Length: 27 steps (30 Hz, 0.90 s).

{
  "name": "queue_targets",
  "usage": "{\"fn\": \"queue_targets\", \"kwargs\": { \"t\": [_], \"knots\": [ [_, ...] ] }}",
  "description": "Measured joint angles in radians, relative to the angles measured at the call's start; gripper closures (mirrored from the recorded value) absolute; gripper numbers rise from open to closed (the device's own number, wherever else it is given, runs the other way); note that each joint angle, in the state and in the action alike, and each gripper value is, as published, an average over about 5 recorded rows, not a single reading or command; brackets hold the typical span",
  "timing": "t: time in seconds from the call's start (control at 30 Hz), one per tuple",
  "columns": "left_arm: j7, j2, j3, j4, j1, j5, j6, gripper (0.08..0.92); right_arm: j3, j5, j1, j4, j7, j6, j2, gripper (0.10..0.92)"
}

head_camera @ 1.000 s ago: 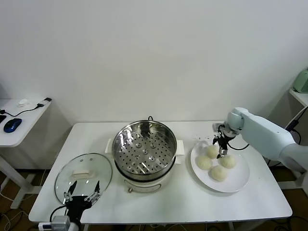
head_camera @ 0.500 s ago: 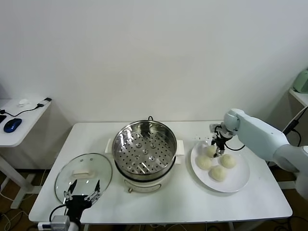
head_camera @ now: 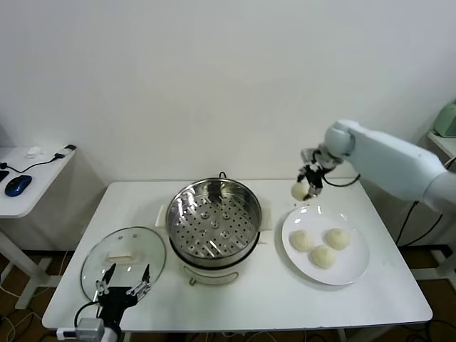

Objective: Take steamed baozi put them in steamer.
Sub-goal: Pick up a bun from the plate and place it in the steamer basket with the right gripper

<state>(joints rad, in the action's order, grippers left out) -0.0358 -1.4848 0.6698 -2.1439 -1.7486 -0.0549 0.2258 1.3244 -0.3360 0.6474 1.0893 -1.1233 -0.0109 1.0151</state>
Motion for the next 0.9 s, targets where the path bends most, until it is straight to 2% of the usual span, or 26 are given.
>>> {"fn": "queue_targets", "kwargs": {
  "t": [0.17, 0.37, 0.63, 0.9],
  "knots": [
    [0.000, 0.003, -0.008, 0.008, 0.000, 0.005, -0.006, 0.177, 0.069, -0.050, 0.098, 0.110, 0.007, -0.107, 0.087, 0.355],
    [0.001, 0.008, -0.009, 0.011, -0.002, 0.006, -0.011, 0.177, 0.107, 0.032, 0.114, 0.145, 0.030, -0.275, 0.198, 0.355],
    [0.002, 0.009, -0.008, 0.007, -0.006, 0.005, -0.018, 0.177, 0.087, 0.210, 0.024, 0.033, 0.049, -0.463, 0.324, 0.355],
    [0.002, 0.010, -0.010, 0.017, 0.001, 0.003, -0.025, 0.177, 0.041, 0.344, -0.090, -0.123, 0.061, -0.579, 0.415, 0.355]
  ]
}}
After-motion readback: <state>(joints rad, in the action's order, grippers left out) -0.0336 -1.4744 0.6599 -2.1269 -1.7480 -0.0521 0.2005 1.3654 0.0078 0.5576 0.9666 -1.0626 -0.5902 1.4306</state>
